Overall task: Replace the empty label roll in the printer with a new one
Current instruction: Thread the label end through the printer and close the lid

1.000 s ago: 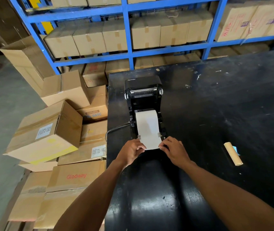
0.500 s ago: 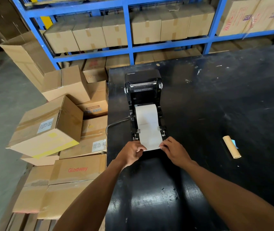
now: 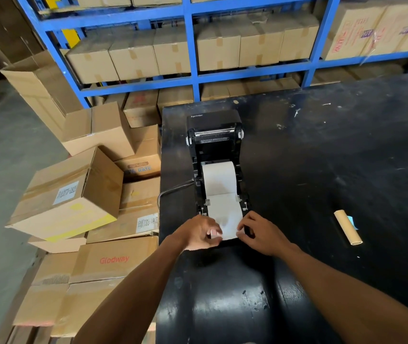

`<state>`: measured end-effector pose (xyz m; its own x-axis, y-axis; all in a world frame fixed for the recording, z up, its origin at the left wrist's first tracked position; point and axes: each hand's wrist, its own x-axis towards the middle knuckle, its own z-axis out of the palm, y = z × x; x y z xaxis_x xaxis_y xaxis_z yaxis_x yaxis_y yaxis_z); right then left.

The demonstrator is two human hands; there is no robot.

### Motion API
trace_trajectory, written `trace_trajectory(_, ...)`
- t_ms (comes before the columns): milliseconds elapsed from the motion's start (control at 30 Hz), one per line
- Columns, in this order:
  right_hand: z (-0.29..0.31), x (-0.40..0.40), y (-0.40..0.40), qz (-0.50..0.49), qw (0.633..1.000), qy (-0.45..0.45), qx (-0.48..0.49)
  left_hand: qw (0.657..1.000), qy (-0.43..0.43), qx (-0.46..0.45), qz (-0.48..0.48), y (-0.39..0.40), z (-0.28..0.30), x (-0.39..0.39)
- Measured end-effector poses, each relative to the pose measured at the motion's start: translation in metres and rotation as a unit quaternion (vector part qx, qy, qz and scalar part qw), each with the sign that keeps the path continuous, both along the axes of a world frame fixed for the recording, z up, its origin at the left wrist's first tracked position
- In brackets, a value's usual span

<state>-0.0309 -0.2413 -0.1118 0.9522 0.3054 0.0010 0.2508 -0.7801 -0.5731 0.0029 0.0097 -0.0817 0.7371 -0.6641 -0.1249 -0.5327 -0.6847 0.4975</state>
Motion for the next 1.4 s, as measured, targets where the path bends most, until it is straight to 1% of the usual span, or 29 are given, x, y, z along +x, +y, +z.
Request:
trace_trajectory(33, 0.003, 0.004, -0.001, -0.01, 1.0, -0.01, -0.001, 1.0, -0.004, -0.012, 0.007, 0.001, 0.005, 0.006)
trace_trajectory(100, 0.011, 0.015, -0.001, -0.041, 0.998, -0.034, 0.015, 0.996, -0.023, -0.07, 0.059, 0.002, 0.018, 0.022)
trace_trajectory(167, 0.024, 0.033, 0.004, -0.079, 0.994, -0.059, 0.054, 0.977, -0.05, -0.141, 0.152, 0.003, 0.032, 0.046)
trace_trajectory(200, 0.032, 0.043, 0.009, -0.099, 0.99, -0.07, 0.079, 0.96, -0.058, -0.177, 0.21, 0.004, 0.039, 0.059)
trace_trajectory(233, 0.042, 0.057, 0.014, -0.119, 0.984, -0.078, 0.107, 0.937, -0.055, -0.215, 0.27, 0.005, 0.047, 0.074)
trace_trajectory(267, 0.053, 0.071, 0.019, -0.139, 0.978, -0.08, 0.134, 0.907, -0.038, -0.257, 0.331, 0.005, 0.055, 0.09)
trace_trajectory(333, 0.073, 0.101, 0.03, -0.177, 0.965, -0.069, 0.18, 0.827, 0.04, -0.353, 0.436, 0.002, 0.072, 0.12)
trace_trajectory(367, 0.084, 0.116, 0.035, -0.202, 0.957, -0.058, 0.198, 0.79, 0.074, -0.387, 0.47, 0.002, 0.081, 0.134)
trace_trajectory(400, 0.094, 0.133, 0.039, -0.231, 0.948, -0.043, 0.217, 0.767, 0.099, -0.404, 0.489, 0.001, 0.089, 0.147)
trace_trajectory(433, 0.104, 0.147, 0.042, -0.257, 0.937, -0.027, 0.237, 0.759, 0.118, -0.41, 0.492, 0.0, 0.097, 0.156)
trace_trajectory(533, 0.131, 0.183, 0.048, -0.296, 0.907, 0.032, 0.299, 0.759, 0.178, -0.43, 0.456, -0.006, 0.112, 0.18)
trace_trajectory(600, 0.14, 0.194, 0.049, -0.289, 0.893, 0.086, 0.335, 0.758, 0.219, -0.435, 0.434, -0.011, 0.115, 0.185)
trace_trajectory(633, 0.142, 0.196, 0.05, -0.281, 0.889, 0.113, 0.344, 0.759, 0.225, -0.434, 0.429, -0.014, 0.115, 0.185)
trace_trajectory(700, 0.141, 0.196, 0.051, -0.278, 0.886, 0.134, 0.346, 0.768, 0.206, -0.43, 0.427, -0.017, 0.112, 0.18)
trace_trajectory(767, 0.139, 0.194, 0.05, -0.292, 0.88, 0.121, 0.354, 0.769, 0.181, -0.438, 0.43, -0.018, 0.11, 0.174)
trace_trajectory(833, 0.138, 0.191, 0.045, -0.308, 0.87, 0.122, 0.365, 0.758, 0.166, -0.45, 0.443, -0.015, 0.109, 0.171)
trace_trajectory(900, 0.138, 0.188, 0.036, -0.32, 0.861, 0.153, 0.364, 0.744, 0.168, -0.442, 0.472, -0.009, 0.108, 0.168)
trace_trajectory(967, 0.138, 0.183, 0.028, -0.332, 0.844, 0.208, 0.366, 0.74, 0.199, -0.412, 0.493, -0.006, 0.106, 0.162)
trace_trajectory(1033, 0.137, 0.178, 0.023, -0.331, 0.831, 0.254, 0.369, 0.724, 0.286, -0.41, 0.475, -0.008, 0.099, 0.153)
trace_trajectory(1067, 0.136, 0.172, 0.021, -0.325, 0.83, 0.266, 0.366, 0.714, 0.322, -0.415, 0.464, -0.009, 0.095, 0.147)
trace_trajectory(1100, 0.134, 0.167, 0.019, -0.317, 0.833, 0.273, 0.362, 0.711, 0.339, -0.416, 0.455, -0.01, 0.091, 0.14)
trace_trajectory(1233, 0.118, 0.138, 0.016, -0.285, 0.845, 0.274, 0.36, 0.729, 0.341, -0.412, 0.427, -0.005, 0.076, 0.108)
trace_trajectory(1300, 0.107, 0.125, 0.015, -0.275, 0.843, 0.271, 0.374, 0.74, 0.347, -0.404, 0.411, -0.006, 0.067, 0.097)
trace_trajectory(1400, 0.093, 0.107, 0.012, -0.253, 0.844, 0.265, 0.393, 0.748, 0.362, -0.382, 0.404, -0.008, 0.057, 0.081)
